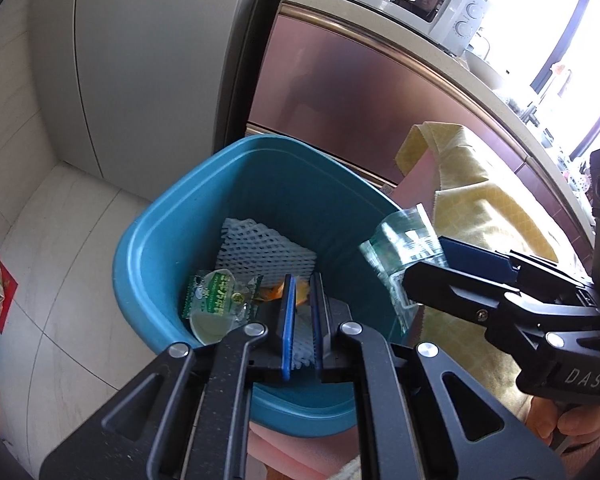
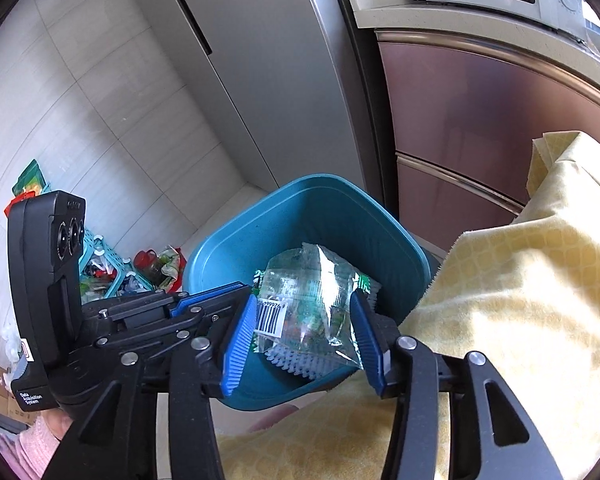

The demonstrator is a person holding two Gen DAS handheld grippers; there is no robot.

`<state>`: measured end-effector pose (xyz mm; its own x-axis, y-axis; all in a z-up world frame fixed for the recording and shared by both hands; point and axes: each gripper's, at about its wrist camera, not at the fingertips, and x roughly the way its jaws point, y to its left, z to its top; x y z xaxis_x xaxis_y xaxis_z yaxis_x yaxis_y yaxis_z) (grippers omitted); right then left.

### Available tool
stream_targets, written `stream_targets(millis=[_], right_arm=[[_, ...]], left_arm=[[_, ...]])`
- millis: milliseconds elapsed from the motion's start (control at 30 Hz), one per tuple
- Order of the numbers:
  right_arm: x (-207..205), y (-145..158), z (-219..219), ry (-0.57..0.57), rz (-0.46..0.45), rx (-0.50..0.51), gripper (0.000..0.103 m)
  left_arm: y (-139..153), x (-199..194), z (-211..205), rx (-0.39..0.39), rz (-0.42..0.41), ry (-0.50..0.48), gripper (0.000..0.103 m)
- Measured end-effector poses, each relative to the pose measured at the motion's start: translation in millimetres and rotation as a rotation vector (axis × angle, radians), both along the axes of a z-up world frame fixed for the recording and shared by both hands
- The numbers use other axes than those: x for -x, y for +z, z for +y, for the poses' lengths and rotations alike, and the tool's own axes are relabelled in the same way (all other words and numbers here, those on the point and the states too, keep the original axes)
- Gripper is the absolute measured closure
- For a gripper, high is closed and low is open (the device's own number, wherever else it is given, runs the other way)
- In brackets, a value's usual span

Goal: Collect trash
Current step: 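Lower the orange peel and plastic bag into the teal bin and open both tools, then move both open tools back over the table toward the cup and peel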

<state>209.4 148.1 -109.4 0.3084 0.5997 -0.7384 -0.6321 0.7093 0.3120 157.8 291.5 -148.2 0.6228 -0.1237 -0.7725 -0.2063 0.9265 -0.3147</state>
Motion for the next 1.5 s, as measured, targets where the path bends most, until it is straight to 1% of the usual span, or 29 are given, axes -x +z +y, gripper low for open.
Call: stream_targets(millis=[67, 133, 167, 233, 367, 567, 633, 833, 967, 1133, 1500], right_arm=[[-1.7, -0.6, -2.2, -0.006, 0.001, -0.003, 0.055], [-3.2, -1.5, -4.1, -0.009, 0.009, -0.008, 0.054], [-3.9, -1.9, -5.3, -0.011, 0.012, -0.013, 0.049], [-4.9, -2.3, -8.6, -0.016, 0.017, -0.023, 0.045], [-4.7, -1.0, -16.0, -0.023, 0.017, -0.042, 0.045], [8.0, 9.8, -32.0, -0.016, -0.001, -0.079, 0.045], [15.0, 15.6, -39.5, -0.015, -0.020, -0.088, 0.045], [38.8, 33.1, -76.9, -0.044, -0.083, -0.121, 0.045], [51.4, 40.4, -114.3, -0.094, -0.121, -0.141, 0.045], [67.2, 44.4, -169.5, -0.195, -0.155, -0.156, 0.045], [105.5, 42.7, -286.3, -0.463, -0.216, -0.128, 0.045]], left_arm=[[-0.7, -1.9, -0.3, 0.009, -0.002, -0.003, 0.092], [-0.3, -2.0, 0.0, 0.010, -0.005, 0.000, 0.091], [0.2, -1.7, 0.2, 0.013, -0.007, 0.001, 0.091], [2.5, -0.3, -0.4, 0.015, -0.017, 0.001, 0.090], [9.4, 5.2, -2.2, 0.005, -0.036, 0.001, 0.085], [25.1, 15.0, -7.7, -0.007, -0.085, -0.016, 0.078], [32.3, 19.0, -13.5, -0.009, -0.106, -0.031, 0.077], [57.4, 33.5, -39.6, -0.035, -0.188, -0.104, 0.068], [71.4, 39.3, -69.2, -0.041, -0.234, -0.183, 0.064], [82.7, 40.8, -116.8, -0.039, -0.266, -0.303, 0.061], [85.9, 35.6, -241.1, 0.006, -0.255, -0.565, 0.060]])
